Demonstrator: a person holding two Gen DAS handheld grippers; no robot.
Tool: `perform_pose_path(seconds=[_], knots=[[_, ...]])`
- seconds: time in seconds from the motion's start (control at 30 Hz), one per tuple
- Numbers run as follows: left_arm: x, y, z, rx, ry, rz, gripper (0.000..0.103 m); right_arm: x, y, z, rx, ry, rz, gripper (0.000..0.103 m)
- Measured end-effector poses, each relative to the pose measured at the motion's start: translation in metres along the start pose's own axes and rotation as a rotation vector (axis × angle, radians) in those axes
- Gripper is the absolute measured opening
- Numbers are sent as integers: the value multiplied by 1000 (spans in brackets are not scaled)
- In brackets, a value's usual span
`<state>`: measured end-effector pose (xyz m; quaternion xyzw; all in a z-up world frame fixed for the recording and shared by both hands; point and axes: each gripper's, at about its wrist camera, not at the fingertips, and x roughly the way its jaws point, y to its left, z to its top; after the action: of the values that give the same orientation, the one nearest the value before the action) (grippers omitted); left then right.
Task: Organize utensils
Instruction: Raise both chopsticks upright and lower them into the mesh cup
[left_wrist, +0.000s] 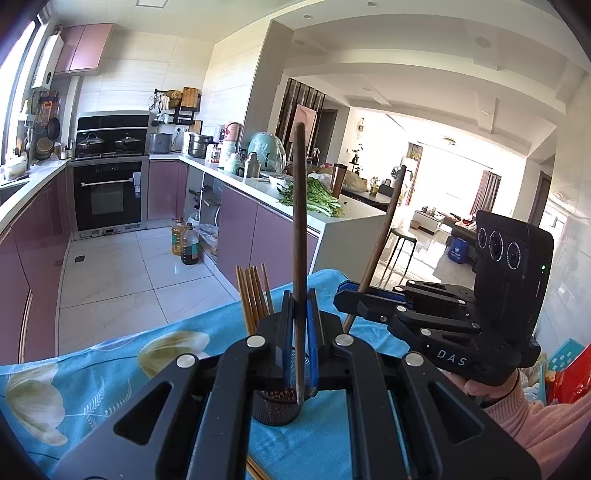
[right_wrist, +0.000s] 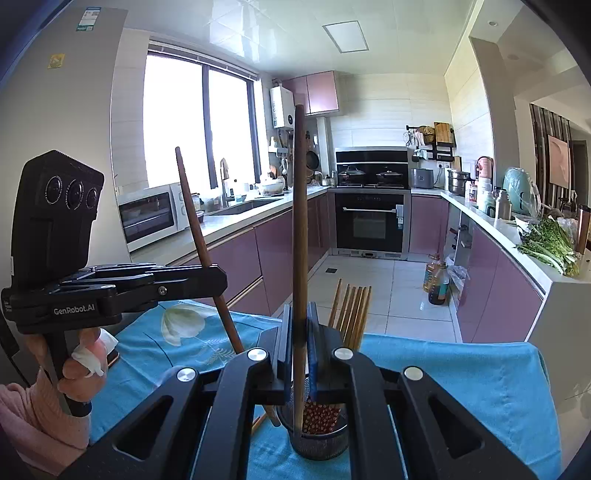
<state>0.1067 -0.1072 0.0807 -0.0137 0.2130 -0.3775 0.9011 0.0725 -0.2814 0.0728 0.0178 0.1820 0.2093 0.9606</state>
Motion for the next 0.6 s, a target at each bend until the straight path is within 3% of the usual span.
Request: perform_pose_path(seconds=[0.6], knots=[[19, -14, -4, 7, 62, 20, 7, 27, -5, -10, 31, 50, -24, 6]])
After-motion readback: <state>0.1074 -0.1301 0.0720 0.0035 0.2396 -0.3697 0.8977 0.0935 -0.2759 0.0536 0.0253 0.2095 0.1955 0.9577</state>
